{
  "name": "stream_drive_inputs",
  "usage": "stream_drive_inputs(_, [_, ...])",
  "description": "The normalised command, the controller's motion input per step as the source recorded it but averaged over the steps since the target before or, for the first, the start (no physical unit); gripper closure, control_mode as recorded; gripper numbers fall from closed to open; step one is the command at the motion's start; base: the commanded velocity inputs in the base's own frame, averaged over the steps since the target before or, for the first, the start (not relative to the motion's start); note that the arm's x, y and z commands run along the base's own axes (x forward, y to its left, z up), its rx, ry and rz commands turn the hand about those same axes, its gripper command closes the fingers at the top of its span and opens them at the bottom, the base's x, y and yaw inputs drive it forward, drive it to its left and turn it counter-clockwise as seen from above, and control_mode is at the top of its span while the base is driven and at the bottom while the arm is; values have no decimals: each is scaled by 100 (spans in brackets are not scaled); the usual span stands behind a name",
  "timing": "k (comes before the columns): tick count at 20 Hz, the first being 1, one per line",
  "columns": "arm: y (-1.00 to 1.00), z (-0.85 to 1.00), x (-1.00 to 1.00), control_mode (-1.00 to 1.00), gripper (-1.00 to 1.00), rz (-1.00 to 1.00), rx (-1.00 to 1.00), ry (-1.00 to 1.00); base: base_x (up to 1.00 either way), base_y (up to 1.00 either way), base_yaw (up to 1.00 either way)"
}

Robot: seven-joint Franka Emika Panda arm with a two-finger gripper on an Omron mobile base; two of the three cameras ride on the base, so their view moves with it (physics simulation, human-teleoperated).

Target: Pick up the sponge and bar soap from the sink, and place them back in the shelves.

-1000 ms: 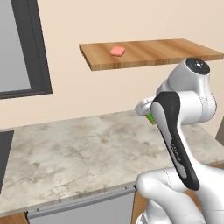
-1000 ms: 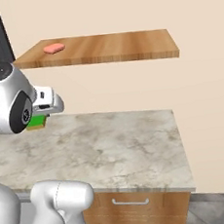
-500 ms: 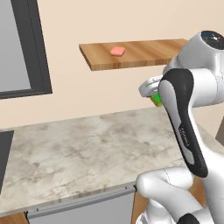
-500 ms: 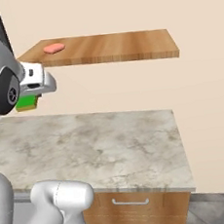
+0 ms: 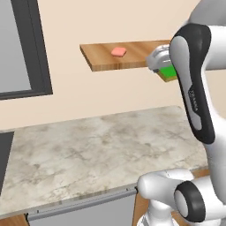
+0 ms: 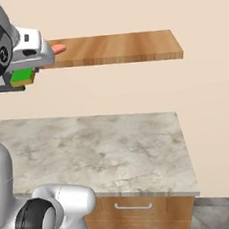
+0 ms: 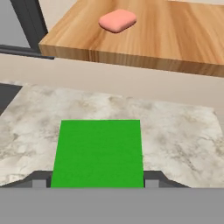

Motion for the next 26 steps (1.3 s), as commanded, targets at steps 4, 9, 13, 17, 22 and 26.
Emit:
stream_drive_inputs(4, [-30, 7, 59, -100, 100, 0, 0, 0, 0, 0, 0])
stream_drive_inputs(9, [-29, 7, 64, -100, 100, 0, 0, -2, 0, 0, 0])
stream_drive_inputs(13, [-9, 1, 51, -100, 100, 0, 0, -5, 0, 0, 0])
stream_drive_inputs(17, [0, 0, 57, -100, 100, 0, 0, -3, 0, 0, 0])
stream_drive_inputs(22, [0, -5, 67, -100, 100, 0, 0, 0, 0, 0, 0])
stream_drive_inputs(26, [0, -21, 59, -100, 100, 0, 0, 0, 0, 0, 0])
